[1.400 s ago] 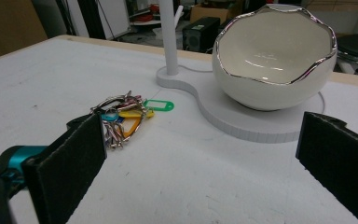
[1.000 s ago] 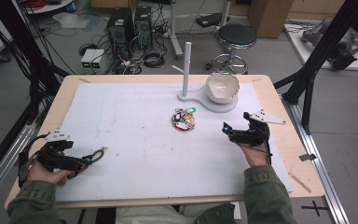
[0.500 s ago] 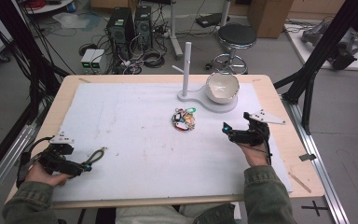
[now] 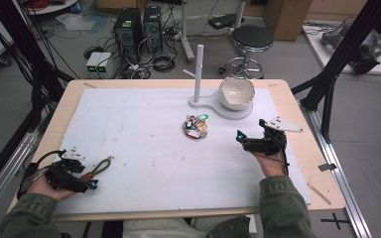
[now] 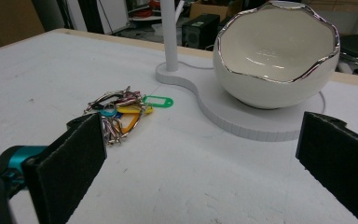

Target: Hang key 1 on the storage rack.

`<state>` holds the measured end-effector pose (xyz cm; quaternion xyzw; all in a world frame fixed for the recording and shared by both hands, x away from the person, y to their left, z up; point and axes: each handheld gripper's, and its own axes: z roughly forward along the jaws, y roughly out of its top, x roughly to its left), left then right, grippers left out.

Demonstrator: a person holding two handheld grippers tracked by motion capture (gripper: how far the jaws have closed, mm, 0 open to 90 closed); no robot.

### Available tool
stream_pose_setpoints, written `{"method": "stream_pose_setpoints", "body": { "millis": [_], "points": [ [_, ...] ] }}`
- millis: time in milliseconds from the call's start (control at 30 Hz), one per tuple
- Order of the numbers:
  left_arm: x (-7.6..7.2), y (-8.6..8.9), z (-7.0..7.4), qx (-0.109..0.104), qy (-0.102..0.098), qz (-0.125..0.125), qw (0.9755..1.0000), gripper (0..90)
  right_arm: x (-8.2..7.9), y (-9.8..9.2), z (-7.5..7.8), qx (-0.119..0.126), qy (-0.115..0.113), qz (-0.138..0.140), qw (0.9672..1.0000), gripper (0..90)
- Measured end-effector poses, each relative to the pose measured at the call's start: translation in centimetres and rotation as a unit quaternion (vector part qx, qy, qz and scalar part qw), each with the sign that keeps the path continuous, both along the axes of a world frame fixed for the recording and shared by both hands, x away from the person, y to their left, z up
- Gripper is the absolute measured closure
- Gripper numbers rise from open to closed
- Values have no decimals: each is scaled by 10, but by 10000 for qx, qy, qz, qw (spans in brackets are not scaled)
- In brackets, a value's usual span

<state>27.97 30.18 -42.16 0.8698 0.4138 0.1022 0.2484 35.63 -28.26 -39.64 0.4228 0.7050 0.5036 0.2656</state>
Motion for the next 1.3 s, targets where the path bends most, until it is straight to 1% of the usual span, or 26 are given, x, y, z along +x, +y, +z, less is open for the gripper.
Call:
{"method": "stream_pose_setpoints", "body": {
  "millis": [133,167,267,333,400,467,533,567,600,667,733,767,800,833,867,900,967,1000,1033,1067,1100,1167,1200,1267,1300],
  "points": [
    [-1,-1,0,61,-19,-26,10000,292,0,0,0,-19,-17,-5,10000,7],
    [-1,-1,0,41,-44,-23,10000,321,0,0,0,-15,-18,-10,10000,7],
    [-2,1,0,30,-74,-13,10000,361,0,0,0,-15,-19,-10,10000,7],
    [-2,1,0,49,-105,-29,9999,406,0,0,0,-11,-6,-13,10000,7],
    [-2,1,0,100,-145,15,9998,460,0,0,0,-17,-30,3,10000,7],
    [-2,2,-1,94,-147,-19,9998,507,0,0,0,-23,-52,21,10000,7],
    [-3,3,0,63,-193,-33,9998,604,0,0,0,-27,-53,23,10000,7],
    [-3,3,0,147,-271,-53,9995,649,0,1,0,-28,-57,16,10000,7],
    [-3,3,0,147,-271,-53,9995,669,-1,1,1,-23,-54,0,10000,7],
    [-4,2,0,196,-376,-95,9991,698,-1,0,1,-34,-108,-14,9999,7],
    [-5,3,0,164,-465,-125,9987,710,-1,0,1,-22,-118,-23,9999,7],
    [-5,3,0,164,-465,-125,9987,711,-1,0,1,-14,-111,-31,9999,7],
    [-4,3,0,121,-506,-130,9986,712,-1,-1,1,-22,-108,-27,9999,7],
    [-3,4,1,31,-445,-135,9989,712,-1,0,1,-14,-101,-25,9999,7],
    [-3,4,1,31,-445,-135,9989,712,-1,0,1,-19,-93,-25,10000,7],
    [0,7,2,-105,-310,-95,9994,712,-1,0,1,-19,-76,-32,10000,7],
    [1,7,3,-134,-285,-76,9995,712,-1,0,1,-28,-75,-29,10000,7],
    [1,8,4,-203,-296,-70,9993,713,-1,0,1,-30,-57,-44,10000,7],
    [1,8,4,-203,-296,-70,9993,713,-1,1,1,-30,-45,-35,10000,7],
    [2,8,6,-268,-337,-77,9990,713,-1,1,1,-43,-49,-37,10000,7],
    [2,8,6,-268,-337,-77,9990,713,-1,1,1,-44,-41,-39,10000,7],
    [3,6,8,-387,-386,-100,9985,712,-1,0,0,-48,-50,-38,10000,7],
    [4,4,11,-513,-410,-78,9978,713,-1,0,0,-45,-46,-37,10000,7],
    [5,3,13,-615,-388,-84,9973,712,-1,0,1,-44,-46,-39,10000,7],
    [5,3,13,-615,-388,-84,9973,712,-1,0,1,-48,-46,-35,10000,7]
  ]
}}
